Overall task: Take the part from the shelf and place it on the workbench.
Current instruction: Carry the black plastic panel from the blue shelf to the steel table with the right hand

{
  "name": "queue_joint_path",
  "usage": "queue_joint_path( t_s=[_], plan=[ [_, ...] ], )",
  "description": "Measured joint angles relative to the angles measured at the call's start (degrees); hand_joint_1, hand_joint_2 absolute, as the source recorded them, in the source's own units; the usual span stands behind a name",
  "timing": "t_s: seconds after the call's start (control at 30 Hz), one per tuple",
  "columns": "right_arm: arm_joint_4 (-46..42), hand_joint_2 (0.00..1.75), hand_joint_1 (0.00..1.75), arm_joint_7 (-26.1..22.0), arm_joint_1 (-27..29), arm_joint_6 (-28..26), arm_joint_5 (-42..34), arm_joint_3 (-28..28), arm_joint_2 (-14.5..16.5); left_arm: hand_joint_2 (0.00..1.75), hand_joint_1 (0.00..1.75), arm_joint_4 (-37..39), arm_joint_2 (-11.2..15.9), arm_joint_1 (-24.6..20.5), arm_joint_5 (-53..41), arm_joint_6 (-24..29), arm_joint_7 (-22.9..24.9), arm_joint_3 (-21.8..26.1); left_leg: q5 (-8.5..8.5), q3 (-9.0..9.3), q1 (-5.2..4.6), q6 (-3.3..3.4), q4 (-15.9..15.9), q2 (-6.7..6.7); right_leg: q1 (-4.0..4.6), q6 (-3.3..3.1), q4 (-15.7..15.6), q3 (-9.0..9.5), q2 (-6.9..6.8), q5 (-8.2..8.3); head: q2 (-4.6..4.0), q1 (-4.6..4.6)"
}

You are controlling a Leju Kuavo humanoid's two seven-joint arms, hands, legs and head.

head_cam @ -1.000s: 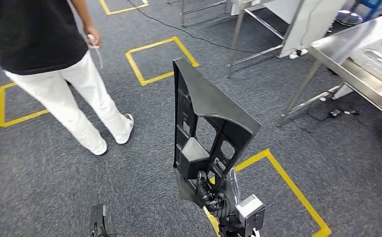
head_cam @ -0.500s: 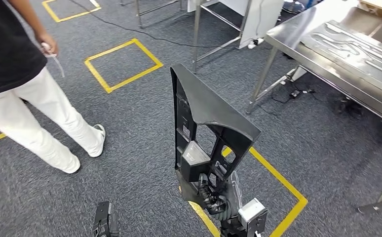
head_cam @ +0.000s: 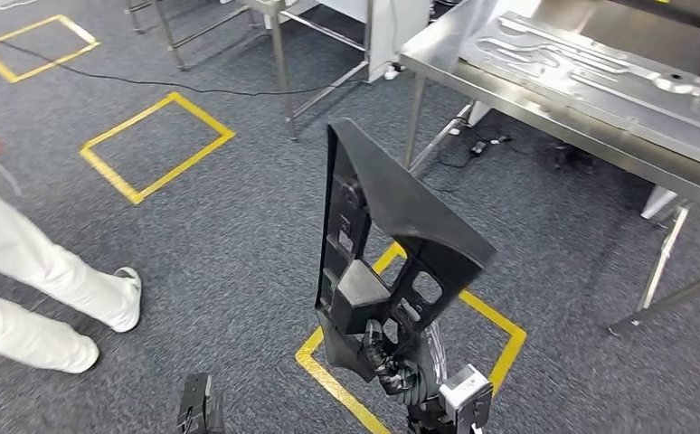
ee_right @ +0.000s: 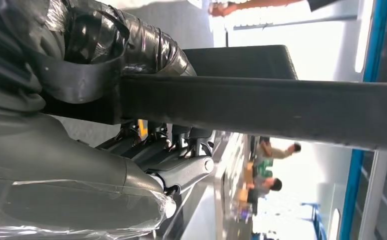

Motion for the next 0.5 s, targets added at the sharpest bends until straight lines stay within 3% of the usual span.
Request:
queue_joint_path(
  t_s=[0.03, 0.1, 0.17, 0.23, 0.27, 0.33, 0.37, 0.43, 0.47, 0.5],
  plan=[
    [0.0, 1.75, 1.75, 0.1, 0.0, 0.1, 0.0, 0.0, 0.0, 0.00, 0.00, 0.0, 0.1, 0.0, 0.2, -0.1, 0.0, -0.2, 2.67, 1.29, 0.00, 0.24, -3.8, -0.79, 0.02, 0.10, 0.2, 0.14, 0.89, -0.24, 0.00, 0.00],
    [0.0, 1.75, 1.75, 0.4, -0.1, 0.3, 0.1, 0.0, 0.0, 0.00, 0.00, 0.0, 0.4, 0.0, 0.5, -0.3, 0.1, -0.5, 5.77, 3.81, 0.15, 0.72, -10.6, -4.08, -0.09, 0.53, 0.9, -0.02, 2.39, -0.70, 0.00, 0.01],
    [0.1, 1.75, 1.75, 0.6, -0.2, 0.5, 0.2, 0.0, 0.0, 0.00, 0.00, 0.0, 0.5, 0.0, 0.6, -0.4, 0.1, -0.6, 5.87, 4.69, 0.04, 1.02, -12.8, -6.02, -0.56, 1.28, 1.2, -0.64, 3.75, -0.79, 0.00, 0.01],
    [0.1, 1.75, 1.75, 0.6, -0.2, 0.6, 0.2, 0.0, 0.0, 0.00, 0.00, 0.0, 0.5, 0.1, 0.7, -0.5, 0.2, -0.9, 6.02, 5.06, 0.02, 1.39, -13.3, -4.77, -0.81, 2.03, 1.1, -1.00, 4.82, -0.68, 0.00, -0.02],
    [0.1, 1.75, 1.75, 0.6, -0.2, 0.6, 0.2, 0.0, 0.0, 0.00, 0.00, -0.1, 0.4, 0.0, 0.8, -0.5, 0.2, -1.0, 6.13, 5.35, 0.19, 1.72, -13.7, -3.99, -0.65, 2.34, 1.5, -1.17, 4.00, -0.96, 0.00, 0.02],
    [0.1, 1.75, 1.75, 0.6, -0.4, 0.6, 0.2, 0.0, 0.0, 0.00, 0.00, -0.1, 0.3, 0.0, 0.9, -0.5, 0.2, -1.3, 6.29, 5.99, 0.43, 2.37, -14.5, -2.17, -0.40, 2.83, 5.0, -2.87, 0.24, -3.03, 0.00, 0.10],
    [0.1, 1.75, 1.75, 0.6, -0.5, 0.6, 0.3, 0.0, 0.0, 0.00, 0.00, -0.1, 0.3, 0.0, 0.9, -0.6, 0.2, -1.5, 6.21, 6.20, 0.33, 2.59, -14.7, -1.25, -0.44, 3.11, 8.4, -4.66, -1.82, -4.65, 0.00, 0.14],
    [0.2, 1.75, 1.75, 0.7, -0.6, 0.7, 0.3, 0.0, 0.0, 0.00, 0.00, -0.1, 0.4, 0.2, 1.3, -0.6, 0.4, -1.8, 5.91, 6.44, 0.20, 2.68, -14.7, 0.74, -0.91, 3.62, 15.0, -8.49, -3.51, -6.75, 0.00, 0.14],
    [0.2, 1.75, 1.75, 0.7, -0.6, 0.7, 0.4, 0.0, 0.0, 0.00, 0.00, -0.1, 0.4, 0.3, 1.6, -0.6, 0.4, -1.9, 5.72, 6.59, 0.21, 2.59, -14.7, 1.66, -1.14, 3.84, 16.0, -9.31, -3.79, -6.34, 0.00, 0.15],
    [0.3, 1.75, 1.75, 0.7, -0.6, 0.8, 0.5, 0.0, 0.0, 0.00, 0.00, -0.1, 0.4, 0.3, 1.9, -0.6, 0.5, -2.1, 5.49, 6.82, 0.25, 2.44, -14.6, 2.50, -1.33, 4.02, 14.8, -8.92, -4.05, -4.88, 0.00, 0.15]
  ],
)
